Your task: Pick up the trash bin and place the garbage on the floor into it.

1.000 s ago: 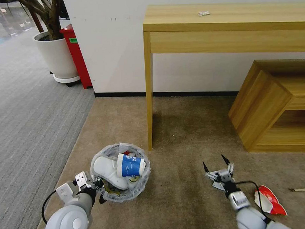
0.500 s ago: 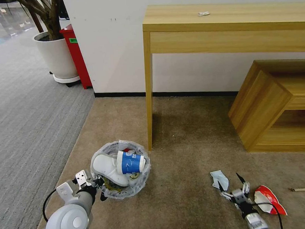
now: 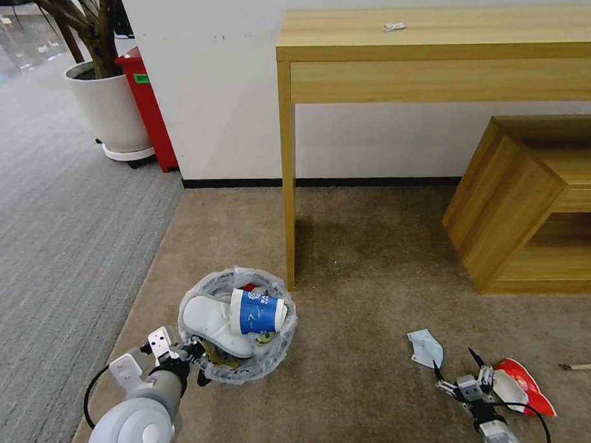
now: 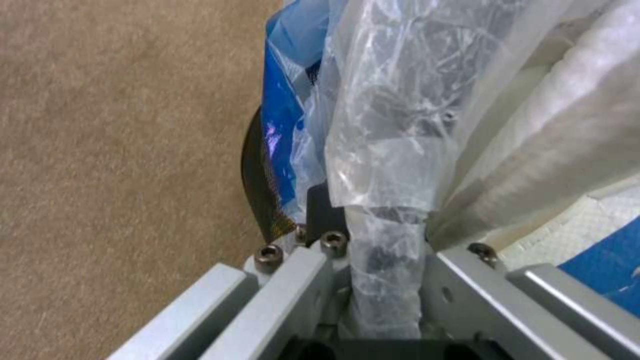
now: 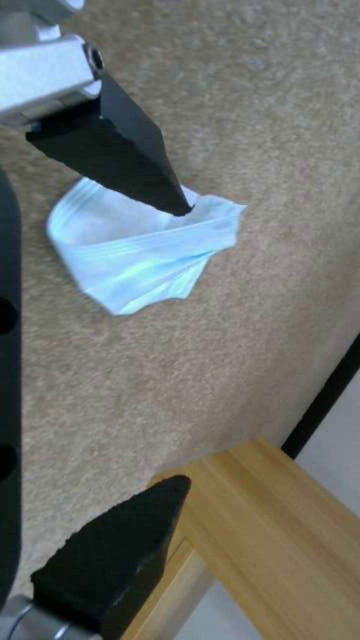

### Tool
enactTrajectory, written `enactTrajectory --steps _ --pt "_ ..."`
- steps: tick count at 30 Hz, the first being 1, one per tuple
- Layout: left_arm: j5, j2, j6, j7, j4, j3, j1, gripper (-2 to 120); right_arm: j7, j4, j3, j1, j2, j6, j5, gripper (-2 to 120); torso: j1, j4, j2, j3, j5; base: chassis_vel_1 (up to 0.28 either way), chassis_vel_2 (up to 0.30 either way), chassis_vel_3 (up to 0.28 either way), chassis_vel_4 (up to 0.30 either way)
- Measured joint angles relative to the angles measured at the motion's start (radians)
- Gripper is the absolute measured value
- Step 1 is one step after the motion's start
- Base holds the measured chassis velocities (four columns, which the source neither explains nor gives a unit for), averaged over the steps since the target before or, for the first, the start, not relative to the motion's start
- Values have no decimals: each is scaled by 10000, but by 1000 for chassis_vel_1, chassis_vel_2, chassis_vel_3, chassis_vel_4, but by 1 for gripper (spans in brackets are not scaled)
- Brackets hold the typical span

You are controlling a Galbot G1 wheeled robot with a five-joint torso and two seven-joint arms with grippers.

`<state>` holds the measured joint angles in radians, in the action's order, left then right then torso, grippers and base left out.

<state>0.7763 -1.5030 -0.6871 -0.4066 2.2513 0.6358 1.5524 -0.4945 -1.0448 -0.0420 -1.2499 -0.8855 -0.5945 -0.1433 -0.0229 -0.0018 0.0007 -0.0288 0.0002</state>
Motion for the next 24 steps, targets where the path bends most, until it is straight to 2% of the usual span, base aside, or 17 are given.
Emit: enactTrajectory --steps 16,23,24 --pt "-70 -132 52 41 471 101 203 0 110 1378 -1019 1218 -448 175 -234 99 0 -2 0 -1 1 0 0 0 0" --pt "-108 -198 109 55 514 139 251 0 218 2043 -1238 1704 -645 193 -336 94 0 -1 -1 -1 0 0 0 0 0" --pt "-118 -203 119 58 530 142 272 0 246 2154 -1254 1756 -685 189 -336 90 0 -1 -1 -1 0 0 0 0 0"
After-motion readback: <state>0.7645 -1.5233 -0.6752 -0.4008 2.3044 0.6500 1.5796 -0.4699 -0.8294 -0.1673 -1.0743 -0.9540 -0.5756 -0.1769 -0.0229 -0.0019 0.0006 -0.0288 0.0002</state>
